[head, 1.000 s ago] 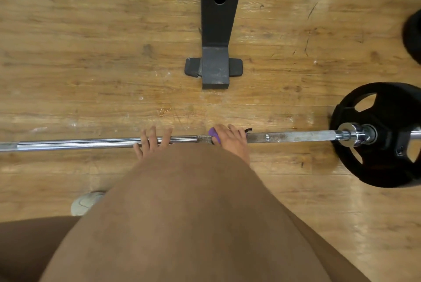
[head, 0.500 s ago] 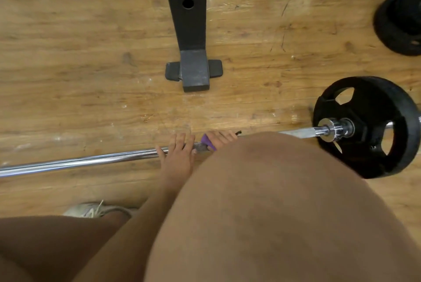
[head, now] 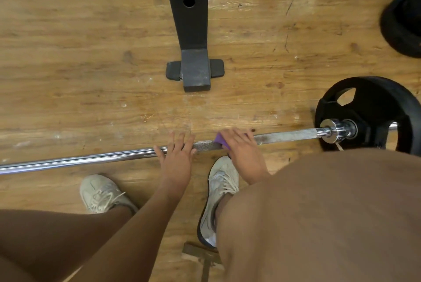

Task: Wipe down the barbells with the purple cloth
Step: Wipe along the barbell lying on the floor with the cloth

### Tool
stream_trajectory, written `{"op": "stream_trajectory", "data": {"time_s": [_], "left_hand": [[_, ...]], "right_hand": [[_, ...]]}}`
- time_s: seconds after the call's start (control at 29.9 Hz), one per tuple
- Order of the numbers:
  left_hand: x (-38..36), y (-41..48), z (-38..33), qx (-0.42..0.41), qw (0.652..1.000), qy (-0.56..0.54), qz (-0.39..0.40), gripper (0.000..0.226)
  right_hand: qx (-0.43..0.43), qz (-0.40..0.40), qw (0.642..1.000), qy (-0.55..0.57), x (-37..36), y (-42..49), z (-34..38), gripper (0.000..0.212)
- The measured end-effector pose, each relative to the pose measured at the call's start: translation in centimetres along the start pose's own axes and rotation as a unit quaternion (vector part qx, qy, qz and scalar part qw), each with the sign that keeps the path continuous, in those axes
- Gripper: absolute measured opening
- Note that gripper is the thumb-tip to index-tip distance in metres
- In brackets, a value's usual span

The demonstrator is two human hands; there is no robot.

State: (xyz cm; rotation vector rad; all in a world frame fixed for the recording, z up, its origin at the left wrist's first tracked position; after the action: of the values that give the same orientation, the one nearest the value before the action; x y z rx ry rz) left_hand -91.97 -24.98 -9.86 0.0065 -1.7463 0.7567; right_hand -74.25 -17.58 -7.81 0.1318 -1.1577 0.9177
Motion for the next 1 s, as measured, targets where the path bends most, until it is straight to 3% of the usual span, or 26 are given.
{"op": "stream_trajectory", "data": {"time_s": [0.1,0.33,0.5,0.64,0.84,1.0], "left_hand": [[-0.6,0.2,-0.1,-0.007,1.0,0.012,-0.025,0.051],[-1.6,-0.2,-1.5,-0.054,0.994,0.013,-0.098,0.057],[-1.9,0.3,-2.3,-0.065,0.992,0.018,-0.107,0.054],[-1.9,0.2,-2.8,-0.085,0.987,0.039,-0.134,0.051],[-1.6,0.4,-3.4,-0.074,0.989,0.044,-0.117,0.057],[-1.3,0.4,-3.5,-0.058,0.993,0.059,-0.081,0.054]], "right_hand": [[-0.063,-0.041,0.997,-0.003,0.3,-0.4,-1.9,0.048],[0.054,-0.077,0.995,-0.015,-1.4,0.6,0.4,0.052],[0.024,-0.108,0.993,-0.031,-0.8,-0.3,-2.6,0.062],[0.002,-0.143,0.99,-0.012,-0.5,-0.2,-2.1,0.055],[0.05,-0.14,0.989,-0.028,-1.6,0.1,-1.2,0.052],[-0.057,-0.188,0.98,0.011,-0.8,-0.9,-3.4,0.05]]}}
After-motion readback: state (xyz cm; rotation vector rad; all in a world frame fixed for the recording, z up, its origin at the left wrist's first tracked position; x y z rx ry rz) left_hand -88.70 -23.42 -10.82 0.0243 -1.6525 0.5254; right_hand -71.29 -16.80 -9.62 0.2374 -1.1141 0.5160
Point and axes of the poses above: each hand's wrist, its own y-axis towards the middle knuckle, its own x-axis out of the back of the hand, z = x × y, the point moved 5 cm from there along y, towards the middle knuckle, and after that the axes turned 10 degrees about x, right-handed, at the moved point
